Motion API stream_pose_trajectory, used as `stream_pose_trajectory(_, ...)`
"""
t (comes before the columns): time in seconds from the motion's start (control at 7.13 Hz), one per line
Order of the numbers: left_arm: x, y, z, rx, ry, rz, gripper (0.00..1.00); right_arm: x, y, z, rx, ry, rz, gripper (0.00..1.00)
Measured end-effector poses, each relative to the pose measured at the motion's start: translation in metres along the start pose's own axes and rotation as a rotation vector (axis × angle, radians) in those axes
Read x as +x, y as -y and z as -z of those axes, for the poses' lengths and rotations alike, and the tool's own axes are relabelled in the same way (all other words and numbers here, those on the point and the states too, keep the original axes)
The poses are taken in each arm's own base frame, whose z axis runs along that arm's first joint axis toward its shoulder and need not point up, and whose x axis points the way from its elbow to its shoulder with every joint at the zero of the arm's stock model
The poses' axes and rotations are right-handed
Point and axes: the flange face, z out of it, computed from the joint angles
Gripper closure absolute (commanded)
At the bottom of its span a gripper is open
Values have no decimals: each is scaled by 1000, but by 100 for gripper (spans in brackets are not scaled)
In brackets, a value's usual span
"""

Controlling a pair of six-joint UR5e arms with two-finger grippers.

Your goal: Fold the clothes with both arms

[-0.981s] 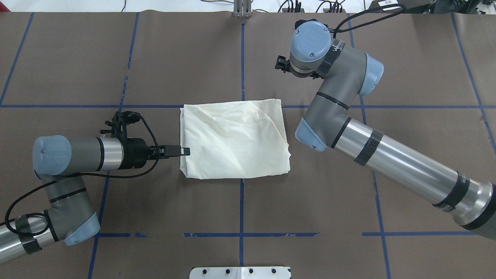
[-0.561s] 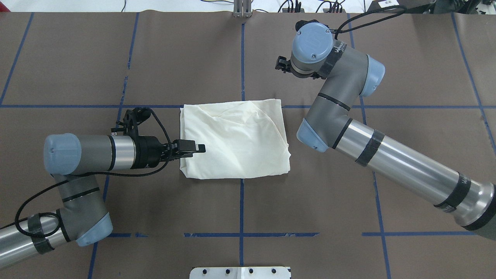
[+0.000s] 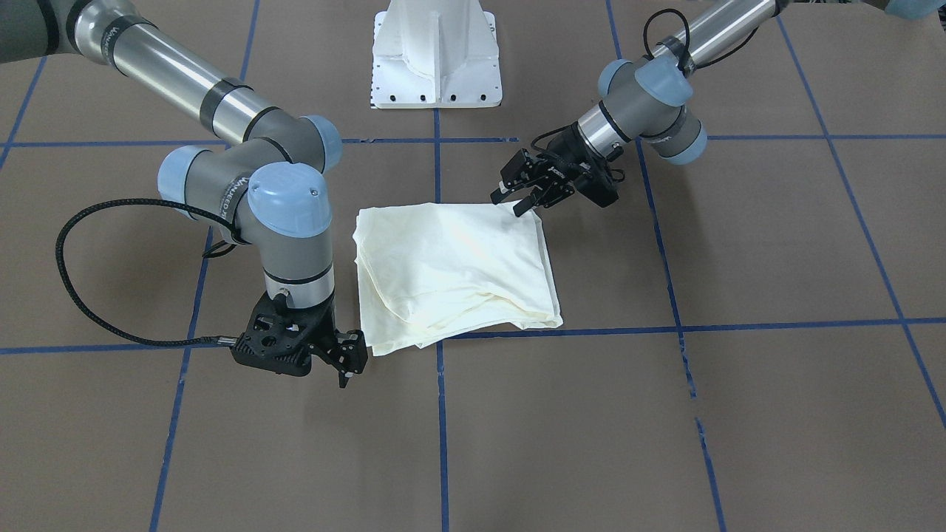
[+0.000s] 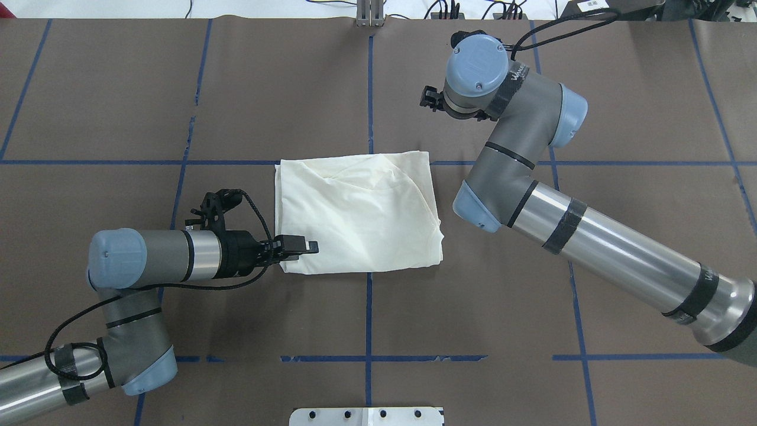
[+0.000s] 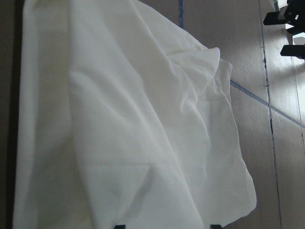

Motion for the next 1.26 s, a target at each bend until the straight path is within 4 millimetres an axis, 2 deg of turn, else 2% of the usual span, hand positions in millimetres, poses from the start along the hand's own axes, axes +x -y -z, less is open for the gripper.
stream_pose_trajectory(0.28, -15, 0, -3, 2, 27, 1, 34, 1, 0, -1, 0, -2, 0, 0)
stream_pose_trajectory(0.56, -20, 0, -5, 2, 37, 2, 30, 1, 0, -1, 0, -2, 1, 0)
stream_pose_trajectory(0.7, -22, 0, -5, 2, 38, 2, 0, 1, 0, -1, 0, -1, 1, 0)
stream_pose_trajectory(0.84, -22, 2, -3, 4, 39, 2, 0, 0, 0, 0, 0, 0, 1, 0)
stream_pose_trajectory(1.12, -5, 22, 11, 19, 39, -8, 0, 0, 1, 3, -18, 9, 15, 0)
stream_pose_trajectory(1.26, 18, 35, 24, 11, 59, -19, 0, 5, 7, 7, -47, 23, 42, 0)
